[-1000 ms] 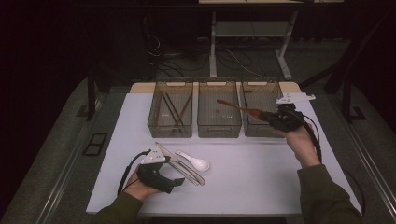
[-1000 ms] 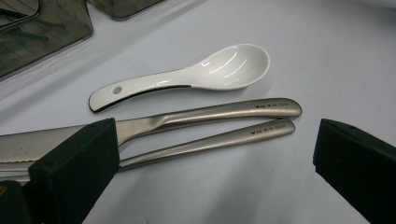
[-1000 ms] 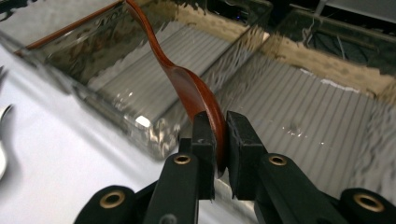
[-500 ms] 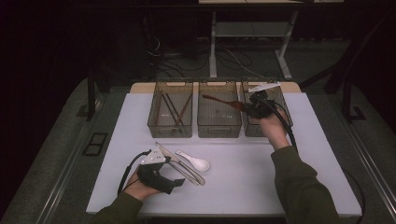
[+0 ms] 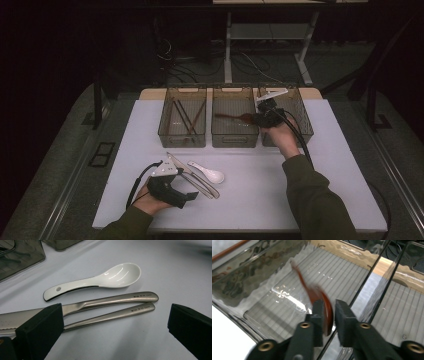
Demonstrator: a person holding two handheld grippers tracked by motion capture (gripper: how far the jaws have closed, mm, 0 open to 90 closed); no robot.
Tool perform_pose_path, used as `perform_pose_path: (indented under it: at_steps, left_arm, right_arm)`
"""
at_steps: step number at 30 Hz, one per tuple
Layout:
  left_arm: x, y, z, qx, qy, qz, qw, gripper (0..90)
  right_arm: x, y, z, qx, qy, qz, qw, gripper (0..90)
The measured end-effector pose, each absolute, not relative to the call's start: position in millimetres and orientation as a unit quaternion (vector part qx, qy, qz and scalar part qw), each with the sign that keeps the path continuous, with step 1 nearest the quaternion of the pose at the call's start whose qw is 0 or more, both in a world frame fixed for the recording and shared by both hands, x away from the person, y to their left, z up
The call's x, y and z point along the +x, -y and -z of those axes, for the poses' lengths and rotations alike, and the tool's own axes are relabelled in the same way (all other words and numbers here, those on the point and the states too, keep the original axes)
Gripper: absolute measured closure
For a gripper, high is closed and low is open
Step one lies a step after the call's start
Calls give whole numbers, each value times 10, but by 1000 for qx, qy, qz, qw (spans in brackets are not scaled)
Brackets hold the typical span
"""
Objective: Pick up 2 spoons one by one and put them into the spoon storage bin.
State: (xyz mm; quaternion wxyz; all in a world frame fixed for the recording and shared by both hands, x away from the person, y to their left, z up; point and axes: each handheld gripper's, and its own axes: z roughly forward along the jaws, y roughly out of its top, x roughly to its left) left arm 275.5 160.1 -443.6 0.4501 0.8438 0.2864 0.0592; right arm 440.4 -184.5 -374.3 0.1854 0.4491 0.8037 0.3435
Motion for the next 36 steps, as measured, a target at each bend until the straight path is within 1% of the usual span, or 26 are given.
perform_pose_path:
  at_steps: [8,14,21,26,29,33,36]
  left_arm:
    - [2753,-1599,4437,844,-286,-59,450,0]
    - [2752,-1599,4437,844,-286,-59,450,0]
    - [2752,-1597,4435,845,-286,-61,448,0]
    - [2751,-1598,4431,844,-285,-63,449,0]
    - [2752,-1606,4423,843,-288,-65,450,0]
    - [2752,-1606,4419,841,-291,-66,451,0]
    - [2747,-1600,4410,841,-290,-66,453,24]
  right_arm:
    - [4364,1910,3703,444,-797,-369,176,588]
    - [4233,2009,3655,439,-791,-393,161,486]
    - [4041,2150,3643,424,-794,-408,153,407]
    - [3883,2271,3666,421,-788,-430,134,358]
    - [3773,2335,3707,417,-788,-434,129,314]
    - [3614,2449,3778,414,-786,-443,118,298]
    - [3498,2530,3827,412,-786,-447,116,266]
